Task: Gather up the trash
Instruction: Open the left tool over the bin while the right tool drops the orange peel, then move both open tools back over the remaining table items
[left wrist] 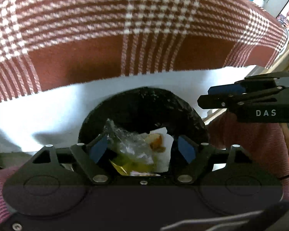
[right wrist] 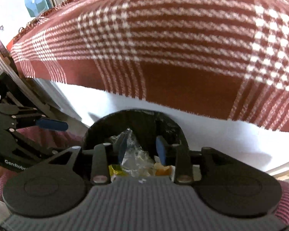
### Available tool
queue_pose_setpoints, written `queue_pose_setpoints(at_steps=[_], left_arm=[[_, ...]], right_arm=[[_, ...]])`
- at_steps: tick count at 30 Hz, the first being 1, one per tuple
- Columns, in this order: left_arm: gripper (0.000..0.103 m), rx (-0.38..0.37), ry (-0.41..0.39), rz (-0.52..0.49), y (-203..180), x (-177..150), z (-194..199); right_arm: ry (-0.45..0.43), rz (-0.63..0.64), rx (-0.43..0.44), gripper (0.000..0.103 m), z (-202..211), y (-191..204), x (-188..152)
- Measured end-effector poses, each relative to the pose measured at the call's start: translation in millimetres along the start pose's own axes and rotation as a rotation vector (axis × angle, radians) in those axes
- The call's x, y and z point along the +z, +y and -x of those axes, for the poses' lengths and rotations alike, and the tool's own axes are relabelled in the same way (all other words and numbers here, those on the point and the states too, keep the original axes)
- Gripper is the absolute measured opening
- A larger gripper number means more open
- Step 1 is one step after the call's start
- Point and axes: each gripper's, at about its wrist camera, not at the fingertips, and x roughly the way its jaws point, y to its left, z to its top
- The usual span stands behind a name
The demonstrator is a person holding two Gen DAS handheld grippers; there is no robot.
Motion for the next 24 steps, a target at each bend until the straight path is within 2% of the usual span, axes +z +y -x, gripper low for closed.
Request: queue_pose_setpoints(at_steps=[8,12,17,21,24], left_arm=[[0.093,0.029,-0.085,-0.059,-6,14,27],[0.094,0.035,-0.141,-0.100,-12,25,47],[0.102,-0.002,-0.266,-0.153,-17,43,80],[0.102,0.003,-0.334,-0.139,-13,69,93],[0.102,-0.004,-0.364,-0.073,-2,93,99]], right_arm=[[-0.091,0.029,0.007,0.061,28,6,20],[-0.141,0.036,0.018,0.063,44,12,32],[-0.217,0.057,0.025,0.067,70,17,47],[-0.278,0.090,-0.006,0.068,87,20,59],[-0.330,0.089,-0.050,0.068,97,13,71]])
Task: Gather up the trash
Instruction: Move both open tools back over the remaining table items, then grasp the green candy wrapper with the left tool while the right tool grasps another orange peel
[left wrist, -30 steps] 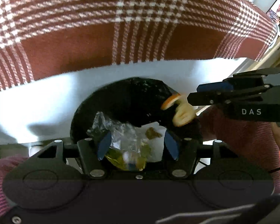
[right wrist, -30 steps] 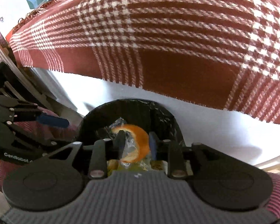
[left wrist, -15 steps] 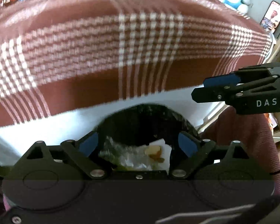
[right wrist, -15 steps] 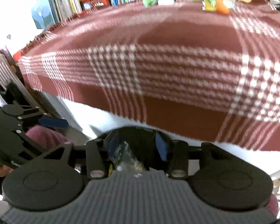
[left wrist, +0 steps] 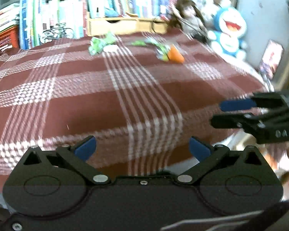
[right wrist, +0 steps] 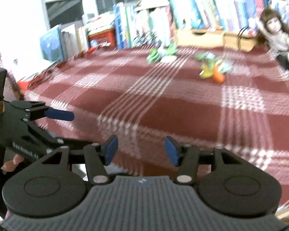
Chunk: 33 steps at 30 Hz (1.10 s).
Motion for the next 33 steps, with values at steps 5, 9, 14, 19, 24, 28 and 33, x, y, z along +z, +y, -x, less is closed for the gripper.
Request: queue_pose_setpoints(at_steps=[5,9,14,19,24,28,33], left_arm=[[0.103,0.069,-0.063,0.073,22,45,-19],[0.103,0.122,-0.083,0.120,41,82,-42],[0.103,0.174,-0.106,0.190,67,127,-82],[0.102,0.229,-0.108,0.234,87,166,-135],[0.102,0.206,-0.126,0.270,98,195,-188],[0.100,0.230,-0.112,0.286,105,213,-221],[0.095,0.226,-0.091,0.349,119,223,-248]], right_arm=[[-0.063,-0.018,-0.108,0.069,1,-24,22],[-0.086,-0.047,-0.175,0.069,-12,-47,41],[-0.066,-0.113,-0.203,0.069,-39,-79,61],[-0.048,-0.151,-0.232,0.069,-71,-104,80],[-0.020,-0.202,-0.249,0.059,-105,-125,94],[0.000,-0.228,-0.260,0.051,-125,-133,101],[0.020,-0.226,-0.271,0.051,-143,-139,109]])
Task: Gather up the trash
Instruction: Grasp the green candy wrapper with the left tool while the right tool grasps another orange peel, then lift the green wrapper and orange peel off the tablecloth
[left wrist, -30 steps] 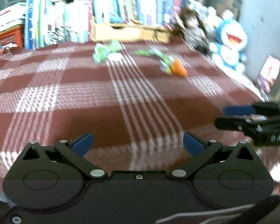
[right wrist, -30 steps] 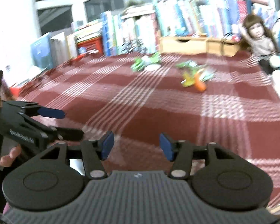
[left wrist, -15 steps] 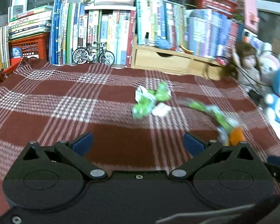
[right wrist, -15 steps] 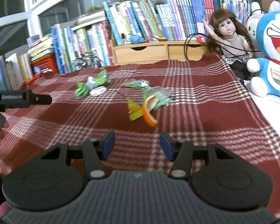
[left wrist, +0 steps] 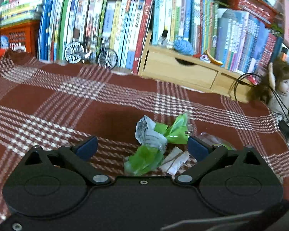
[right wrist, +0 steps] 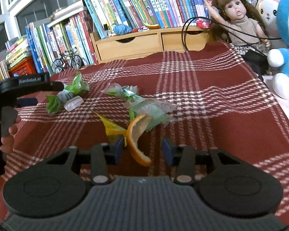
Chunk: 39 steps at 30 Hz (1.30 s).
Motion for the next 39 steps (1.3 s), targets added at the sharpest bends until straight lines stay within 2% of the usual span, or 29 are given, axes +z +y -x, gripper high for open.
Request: queue_pose_setpoints(at_steps=[3,4,5,6,9,10,17,21,27,39], left_arm=[[0.075,-0.012,0.048,0.030,4,-1,-13],[0.057,-0.020,0.062,0.036,5,-2,-16],[0.045,-0.023,0.073,0.036,5,-4,-18],[0.044,-0.027,0.074,0.035,6,-6,-17],[0.037,-0.020,0.048,0.003,2,-11,-8],[0.031,-0.015,0.042,-0.013,-1,-12,-3],[0.027,-0.011,-0.018,-0.062,-9,-18,35],[0.025,-0.016,-0.020,-0.084,-11,-28,61],[0.025,-0.038,-0.038,-0.135,-17,-48,102],[0.025,-0.114,-0.064,-0.162,-15,-87,185]], right_arm=[[0.012,0.005,-0.005,0.047,-9,1,1],[0.010,0.011,-0.008,0.044,-10,2,1],[0.010,0.019,-0.010,0.034,-10,3,1],[0.010,0.027,-0.007,0.021,-9,5,0],[0.002,0.049,0.000,0.014,-4,10,-2],[-0.003,0.058,-0.001,0.014,-2,12,-3],[-0.048,0.095,0.011,0.013,18,21,-7],[-0.073,0.095,0.029,0.013,34,25,-8],[-0.093,0.120,0.058,0.013,58,36,-19],[-0.117,0.151,0.108,0.013,99,53,-40]])
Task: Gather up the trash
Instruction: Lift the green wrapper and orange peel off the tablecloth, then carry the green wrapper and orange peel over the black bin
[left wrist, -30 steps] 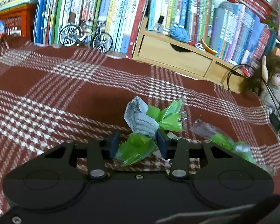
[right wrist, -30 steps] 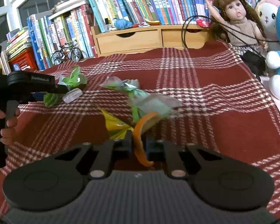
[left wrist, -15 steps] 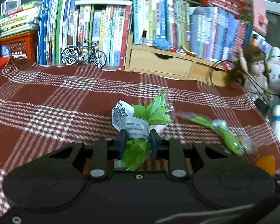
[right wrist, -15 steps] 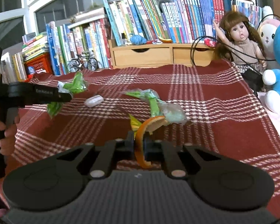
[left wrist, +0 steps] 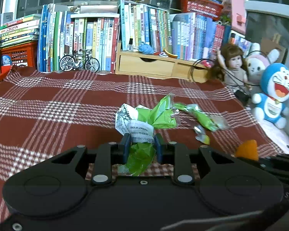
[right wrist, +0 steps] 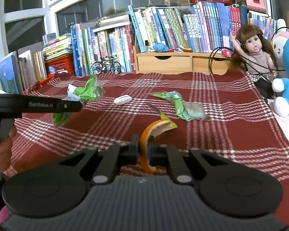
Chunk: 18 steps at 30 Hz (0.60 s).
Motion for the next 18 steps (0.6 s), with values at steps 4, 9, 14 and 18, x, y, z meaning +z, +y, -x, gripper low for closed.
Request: queue_pose_setpoints(at_steps=[4,9,14,18], left_arm=[[0.025,-0.031,-0.005,0.007,-1,-16,27],[0.025,-0.056,-0.018,-0.001,-2,-45,57],[0.025,-0.065,-0.049,-0.023,-4,-76,90],[0.025,-0.096,-0.035,-0.036,-5,-100,112]], right_arm=[[-0.004,-0.002,0.015,0.013,15,6,-8],[-0.007,-0.016,0.033,0.013,33,14,-22],[0.003,-0.025,0.057,0.013,47,24,-36],[0.029,-0.016,0.093,0.013,58,36,-53]])
